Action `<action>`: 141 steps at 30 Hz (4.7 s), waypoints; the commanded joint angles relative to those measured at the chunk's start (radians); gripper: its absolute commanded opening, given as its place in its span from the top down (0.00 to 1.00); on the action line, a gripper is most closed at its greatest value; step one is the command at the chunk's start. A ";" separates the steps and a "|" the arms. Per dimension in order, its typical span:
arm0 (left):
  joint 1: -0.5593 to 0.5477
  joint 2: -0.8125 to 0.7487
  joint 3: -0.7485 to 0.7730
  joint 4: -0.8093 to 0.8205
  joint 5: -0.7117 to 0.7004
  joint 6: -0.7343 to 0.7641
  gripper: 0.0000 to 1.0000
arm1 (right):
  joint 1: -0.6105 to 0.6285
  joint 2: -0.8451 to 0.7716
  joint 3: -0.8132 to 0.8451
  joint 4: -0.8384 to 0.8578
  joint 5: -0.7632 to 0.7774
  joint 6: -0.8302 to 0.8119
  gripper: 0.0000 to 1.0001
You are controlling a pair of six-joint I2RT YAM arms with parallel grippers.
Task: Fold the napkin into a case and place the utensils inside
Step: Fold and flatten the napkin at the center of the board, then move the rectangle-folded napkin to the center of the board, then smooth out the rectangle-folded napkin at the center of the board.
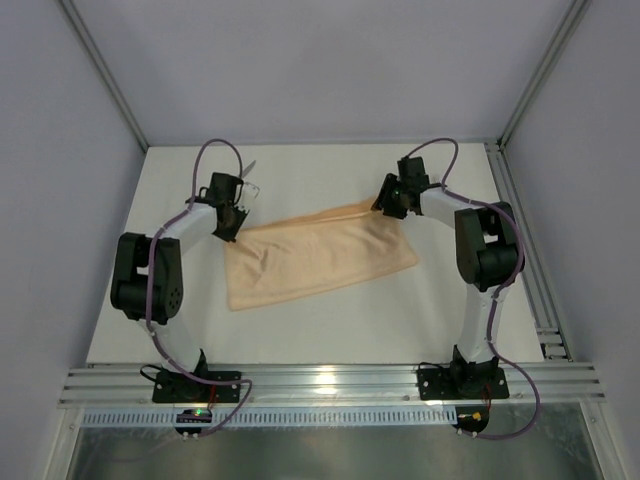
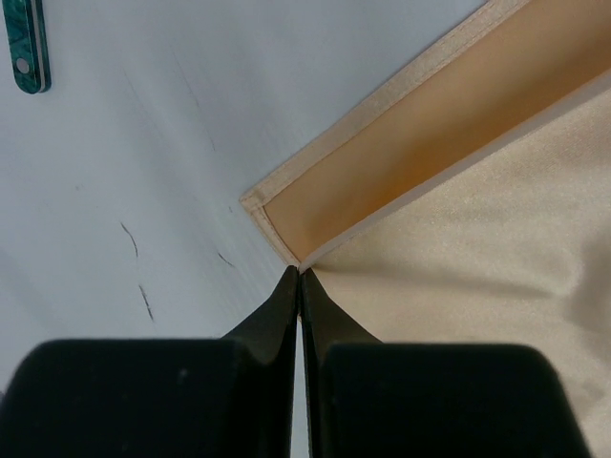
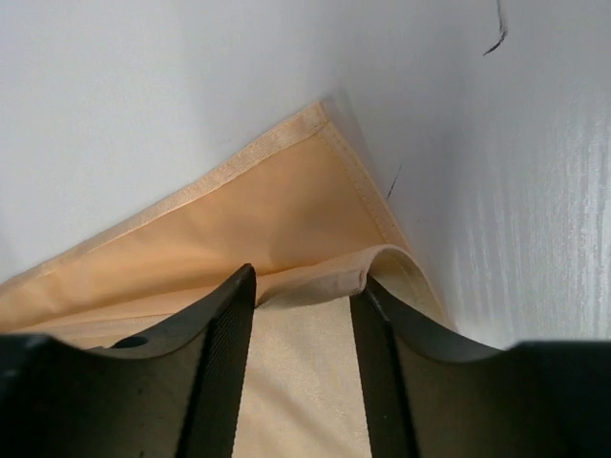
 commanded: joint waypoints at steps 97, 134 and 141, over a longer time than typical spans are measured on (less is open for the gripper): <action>0.011 -0.059 -0.016 -0.035 0.033 0.074 1.00 | 0.042 -0.289 -0.250 -0.190 0.062 -0.289 0.96; 0.011 -0.067 -0.013 -0.039 0.036 0.073 1.00 | 0.081 -0.241 -0.242 -0.196 0.113 -0.314 0.69; 0.011 -0.067 -0.012 -0.039 0.041 0.071 1.00 | 0.079 -0.236 -0.236 -0.198 0.149 -0.319 0.63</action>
